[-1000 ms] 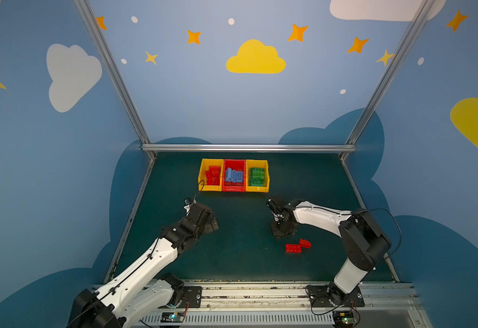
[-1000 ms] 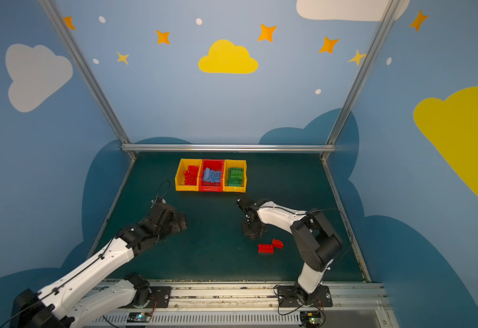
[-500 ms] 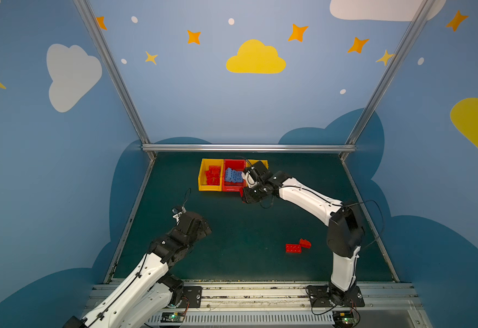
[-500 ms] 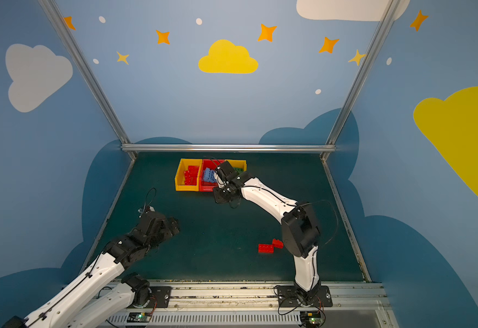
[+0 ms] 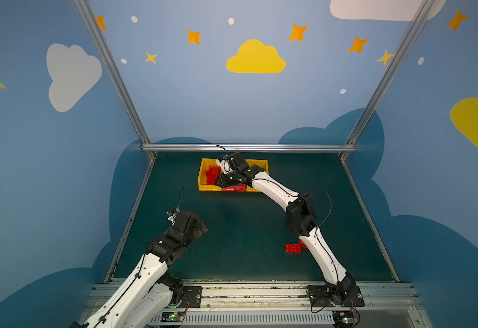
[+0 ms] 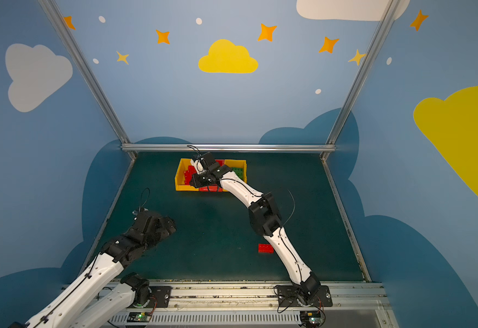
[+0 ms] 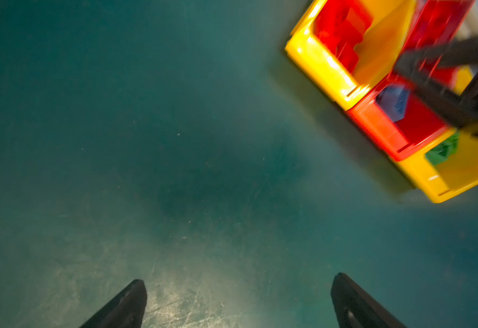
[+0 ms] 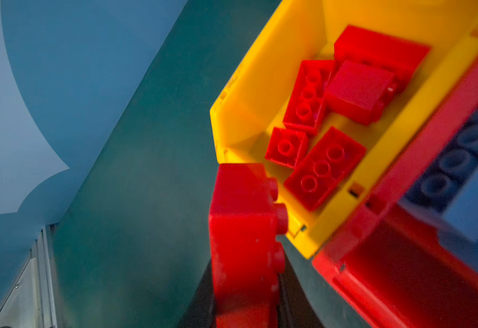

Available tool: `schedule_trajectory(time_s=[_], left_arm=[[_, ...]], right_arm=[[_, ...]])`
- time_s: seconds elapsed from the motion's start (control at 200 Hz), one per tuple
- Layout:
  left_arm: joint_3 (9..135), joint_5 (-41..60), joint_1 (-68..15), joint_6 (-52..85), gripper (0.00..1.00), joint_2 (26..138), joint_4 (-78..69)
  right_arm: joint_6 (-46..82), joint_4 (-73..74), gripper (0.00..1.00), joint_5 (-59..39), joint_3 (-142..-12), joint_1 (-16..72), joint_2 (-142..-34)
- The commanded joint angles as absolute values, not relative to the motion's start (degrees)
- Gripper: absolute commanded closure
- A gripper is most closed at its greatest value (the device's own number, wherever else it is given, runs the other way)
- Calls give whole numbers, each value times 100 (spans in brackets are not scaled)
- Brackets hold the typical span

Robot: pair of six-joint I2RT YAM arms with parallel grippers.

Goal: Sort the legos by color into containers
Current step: 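Carry the red brick with the right gripper into the yellow bin and release, then grasp a remaining red brick with the left gripper while the right gripper withdraws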

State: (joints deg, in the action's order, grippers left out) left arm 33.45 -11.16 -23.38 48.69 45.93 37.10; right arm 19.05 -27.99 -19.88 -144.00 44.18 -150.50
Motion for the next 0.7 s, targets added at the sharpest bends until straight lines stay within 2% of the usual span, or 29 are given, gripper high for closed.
schedule_trajectory(time_s=[0.0, 0.06, 0.13, 0.165, 0.195, 0.215, 0.26, 0.325, 0.465, 0.591, 0.696], left_arm=[[3572, -1132, -2285, 4775, 0, 4760, 3831], [3604, -1125, -2255, 4738, 0, 4803, 3824], [3632, -1087, -2182, 4694, 0, 4845, 3810], [3662, -1052, -2139, 4657, 0, 4874, 3795], [3677, -1023, -2104, 4633, 0, 4903, 3788], [3698, -1007, -2075, 4619, 0, 4930, 3788], [3749, -970, -2029, 4569, 0, 4976, 3797], [3825, -932, -2002, 4519, 0, 5027, 3790], [3899, -864, -1970, 4449, 0, 5090, 3690], [3925, -646, -1972, 4322, 0, 5176, 3549], [3951, -181, -1991, 4175, 0, 5228, 3326]], right_arm=[[1893, -2458, 88, -1980, -15247, 4376, -15473], [1988, -2200, 85, -1898, -15406, 4351, -15643], [2116, -1824, 72, -1945, -15404, 4307, -15753], [2182, -1687, 59, -1936, -15464, 4282, -15817], [2193, -1673, 40, -1925, -15553, 4281, -15880], [2193, -1687, 31, -1931, -15646, 4272, -15913], [2153, -1708, 22, -1942, -15772, 4250, -15975], [2099, -1678, 17, -1916, -15755, 4241, -15895], [1899, -1736, 16, -1831, -15481, 4251, -15422], [1808, -1800, 16, -1545, -14650, 4245, -14567], [1827, -2118, 15, -930, -13722, 4194, -13663]])
